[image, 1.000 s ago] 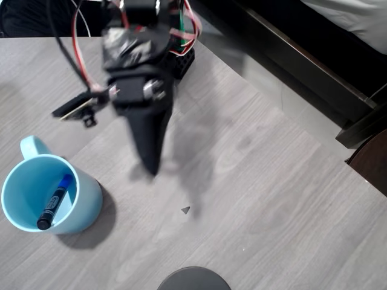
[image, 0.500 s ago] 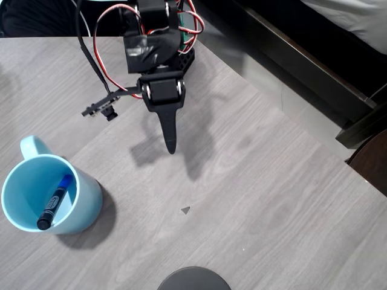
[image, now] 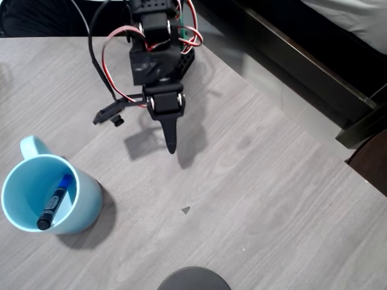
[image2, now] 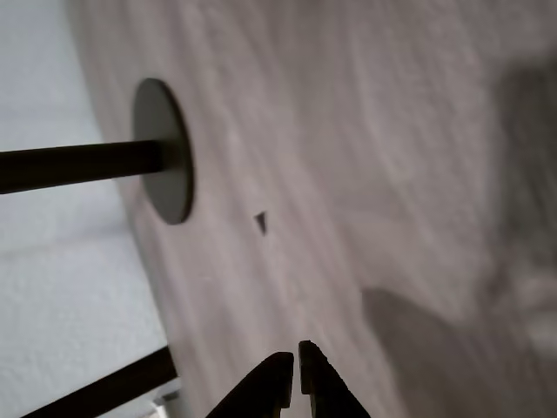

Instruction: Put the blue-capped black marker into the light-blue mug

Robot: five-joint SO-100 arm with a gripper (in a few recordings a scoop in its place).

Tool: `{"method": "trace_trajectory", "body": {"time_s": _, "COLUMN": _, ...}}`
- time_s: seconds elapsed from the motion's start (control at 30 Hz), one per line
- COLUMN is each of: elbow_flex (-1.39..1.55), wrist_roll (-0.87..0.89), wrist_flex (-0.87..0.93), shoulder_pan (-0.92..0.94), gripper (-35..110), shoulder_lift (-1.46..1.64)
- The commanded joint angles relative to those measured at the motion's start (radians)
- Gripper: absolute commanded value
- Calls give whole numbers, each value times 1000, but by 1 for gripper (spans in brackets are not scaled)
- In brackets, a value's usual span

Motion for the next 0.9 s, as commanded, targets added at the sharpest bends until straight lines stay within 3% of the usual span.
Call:
{"method": "trace_trajectory", "body": {"time_s": 0.0, "elbow_flex": 8, "wrist_roll": 9, "wrist_flex": 40, "shoulder_pan": -21, "gripper": 0, "shoulder_lift": 25}}
{"method": "trace_trajectory", "body": {"time_s": 0.57, "elbow_flex": 9, "wrist_roll": 2, "wrist_flex": 379, "shoulder_pan": -100, "gripper": 0, "shoulder_lift": 25}}
{"method": "trace_trajectory", "body": {"time_s": 0.87, "elbow_flex": 9, "wrist_roll": 9, "wrist_flex": 379, "shoulder_pan": -87, "gripper": 0, "shoulder_lift": 25}}
